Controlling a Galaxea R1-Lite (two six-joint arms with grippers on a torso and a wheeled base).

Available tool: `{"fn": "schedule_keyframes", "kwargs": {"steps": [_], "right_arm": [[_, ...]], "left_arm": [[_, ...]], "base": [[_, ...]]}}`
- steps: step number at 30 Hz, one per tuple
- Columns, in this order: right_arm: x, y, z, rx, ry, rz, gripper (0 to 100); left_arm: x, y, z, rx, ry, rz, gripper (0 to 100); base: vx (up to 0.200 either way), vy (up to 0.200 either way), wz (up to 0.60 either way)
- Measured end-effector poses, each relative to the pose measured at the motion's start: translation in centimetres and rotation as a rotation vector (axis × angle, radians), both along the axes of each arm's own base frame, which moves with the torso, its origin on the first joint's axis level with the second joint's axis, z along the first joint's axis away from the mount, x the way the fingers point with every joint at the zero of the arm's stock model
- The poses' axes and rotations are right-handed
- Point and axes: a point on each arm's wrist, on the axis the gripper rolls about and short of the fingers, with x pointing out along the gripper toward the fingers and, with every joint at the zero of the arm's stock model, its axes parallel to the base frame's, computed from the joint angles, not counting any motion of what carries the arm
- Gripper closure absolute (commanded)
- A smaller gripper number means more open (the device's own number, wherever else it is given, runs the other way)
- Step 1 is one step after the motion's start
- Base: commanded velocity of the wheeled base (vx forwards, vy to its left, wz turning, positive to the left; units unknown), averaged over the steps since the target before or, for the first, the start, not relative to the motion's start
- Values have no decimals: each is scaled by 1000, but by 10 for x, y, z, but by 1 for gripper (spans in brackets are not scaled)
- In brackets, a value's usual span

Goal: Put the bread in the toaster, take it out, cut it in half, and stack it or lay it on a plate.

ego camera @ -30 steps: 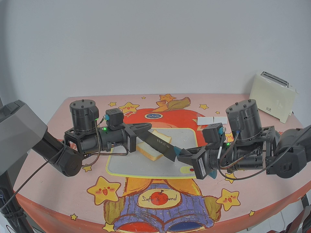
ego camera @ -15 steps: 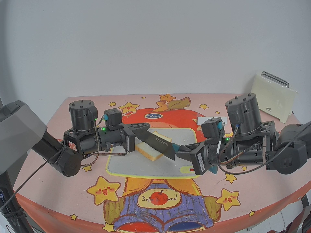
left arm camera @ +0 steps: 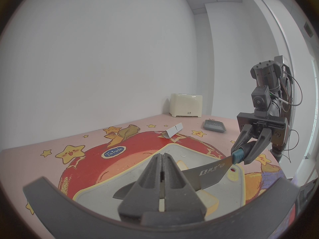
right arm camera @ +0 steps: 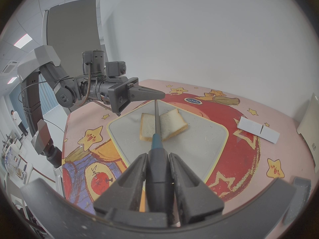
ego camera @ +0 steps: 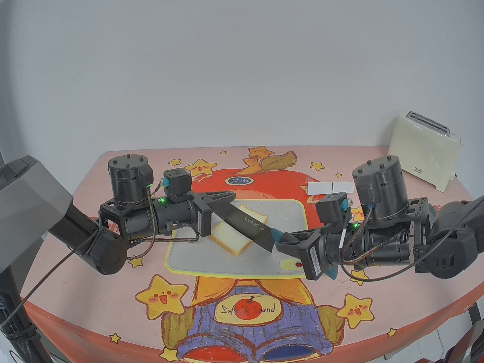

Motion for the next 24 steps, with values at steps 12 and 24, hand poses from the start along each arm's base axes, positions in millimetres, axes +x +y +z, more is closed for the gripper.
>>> {"fn": "schedule_keyframes", "kwargs": {"steps": [12,24], "right_arm": [[0,0,2,2,0,1,100],[0,0,2,2,1,0,100]], "left_arm": [[-1,2,5,-7,-11,3,100],[-8,30,47,-74,-94,58,100]], "base": [[0,0,0],[0,0,0]]}}
